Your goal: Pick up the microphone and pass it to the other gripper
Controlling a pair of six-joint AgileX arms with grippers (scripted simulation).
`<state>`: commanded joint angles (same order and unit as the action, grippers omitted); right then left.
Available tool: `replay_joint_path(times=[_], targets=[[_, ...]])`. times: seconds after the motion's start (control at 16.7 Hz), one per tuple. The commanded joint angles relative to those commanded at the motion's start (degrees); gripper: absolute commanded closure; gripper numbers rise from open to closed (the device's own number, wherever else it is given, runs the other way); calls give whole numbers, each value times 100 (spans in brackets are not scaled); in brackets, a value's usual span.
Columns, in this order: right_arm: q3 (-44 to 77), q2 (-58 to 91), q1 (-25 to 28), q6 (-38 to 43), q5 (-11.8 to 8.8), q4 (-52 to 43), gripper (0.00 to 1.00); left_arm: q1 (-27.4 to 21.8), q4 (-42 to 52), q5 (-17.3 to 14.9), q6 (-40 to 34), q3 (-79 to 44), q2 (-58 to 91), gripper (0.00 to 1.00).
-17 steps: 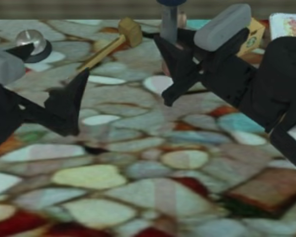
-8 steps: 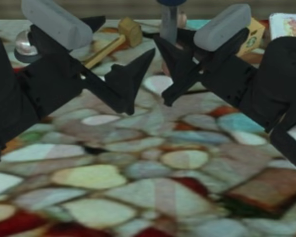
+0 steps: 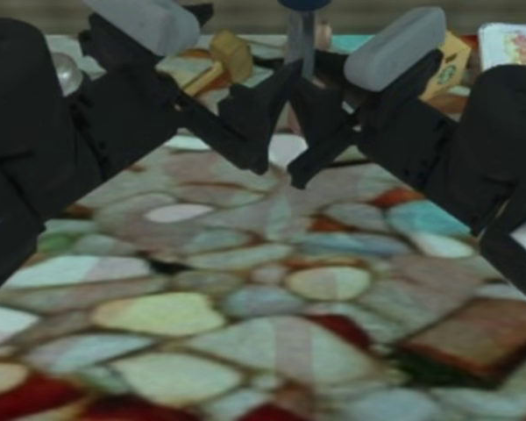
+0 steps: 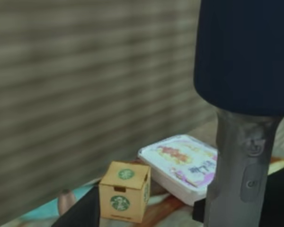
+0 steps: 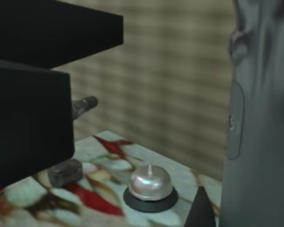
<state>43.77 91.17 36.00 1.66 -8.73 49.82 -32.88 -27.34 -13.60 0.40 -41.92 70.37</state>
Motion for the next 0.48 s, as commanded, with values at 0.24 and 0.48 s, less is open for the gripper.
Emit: replay_joint_path(times=[0.24,0.48], targets=[[0,0,0,0,0,0,100,-215,-347,202,5,-814,1228,0],[0,0,0,0,0,0,100,-332,-495,307,0,-1211,1737,0]])
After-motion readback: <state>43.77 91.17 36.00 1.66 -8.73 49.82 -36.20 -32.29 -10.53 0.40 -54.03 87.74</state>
